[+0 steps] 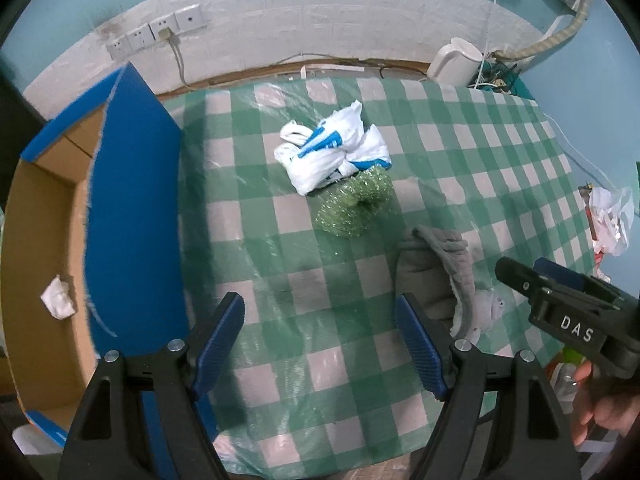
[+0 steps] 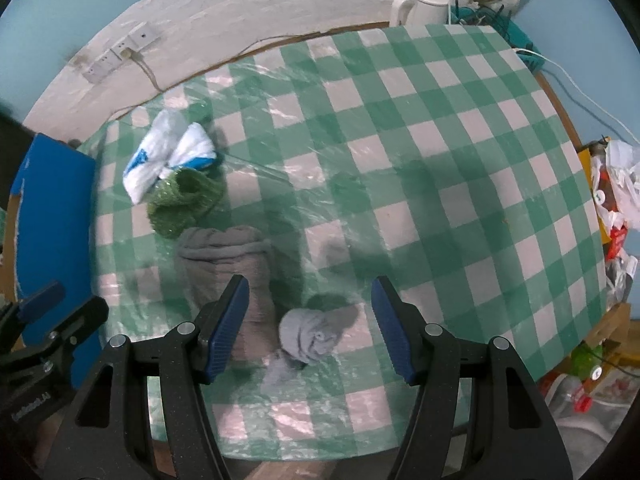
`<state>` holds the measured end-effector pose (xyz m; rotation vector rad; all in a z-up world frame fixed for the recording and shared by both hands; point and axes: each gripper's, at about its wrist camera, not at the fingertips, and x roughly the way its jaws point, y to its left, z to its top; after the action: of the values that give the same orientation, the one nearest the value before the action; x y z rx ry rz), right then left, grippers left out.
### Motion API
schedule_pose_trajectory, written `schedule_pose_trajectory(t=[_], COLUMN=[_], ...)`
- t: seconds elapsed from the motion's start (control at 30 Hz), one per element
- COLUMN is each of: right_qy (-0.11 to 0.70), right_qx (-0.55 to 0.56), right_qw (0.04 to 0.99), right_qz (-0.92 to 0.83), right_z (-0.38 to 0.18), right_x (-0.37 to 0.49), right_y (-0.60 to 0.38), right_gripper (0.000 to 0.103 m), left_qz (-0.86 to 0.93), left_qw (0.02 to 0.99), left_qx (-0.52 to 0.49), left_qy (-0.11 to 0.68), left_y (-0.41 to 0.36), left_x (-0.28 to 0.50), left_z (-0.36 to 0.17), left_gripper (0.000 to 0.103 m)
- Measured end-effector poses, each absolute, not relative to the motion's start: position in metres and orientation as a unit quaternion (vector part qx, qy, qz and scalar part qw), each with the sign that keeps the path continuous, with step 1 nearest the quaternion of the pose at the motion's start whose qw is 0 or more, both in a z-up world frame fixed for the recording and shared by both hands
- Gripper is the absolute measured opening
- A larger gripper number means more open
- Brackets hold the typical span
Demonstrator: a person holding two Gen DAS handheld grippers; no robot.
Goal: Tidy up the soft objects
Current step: 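Move both tools back over the table toward the grey fabric items, then grasp grey sock with right tool while left tool grasps grey fleece bundle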
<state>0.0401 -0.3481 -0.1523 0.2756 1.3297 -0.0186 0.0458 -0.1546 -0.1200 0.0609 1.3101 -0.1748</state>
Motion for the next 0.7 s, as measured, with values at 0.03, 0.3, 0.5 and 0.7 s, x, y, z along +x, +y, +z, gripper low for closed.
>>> schedule_pose_trajectory(t=[0.03, 0.3, 0.5, 0.7], right_qy=[0.617, 0.639, 0.649, 0.655], right_qx=[0.127, 0.106, 0.098, 0.092], right_qw=[0.777, 0.762, 0.754, 0.750], right_qz=[-0.009, -0.022, -0.013, 0.012], right_z=[-0.155, -0.183, -0.194, -0.199], right_x=[0.040, 0.042, 0.041, 0.039], right_y=[-0.349, -0.349, -0.339, -0.323], right_gripper=[0.064, 0.064, 0.064, 0.064], left_qz=[-0.081, -0.073, -0.071, -0.072], left_qw=[0.787, 0.782, 0.781, 0.782], left_qx=[0.024, 0.024, 0.022, 0.021], left_qy=[0.612, 0.619, 0.620, 0.619], left_y=[-0.156, -0.160, -0.162, -0.165], left_x=[0.047, 0.052, 0.055, 0.058], left_z=[-0.123, -0.135, -0.137, -0.136], left_gripper=[0.079, 0.079, 0.079, 0.079])
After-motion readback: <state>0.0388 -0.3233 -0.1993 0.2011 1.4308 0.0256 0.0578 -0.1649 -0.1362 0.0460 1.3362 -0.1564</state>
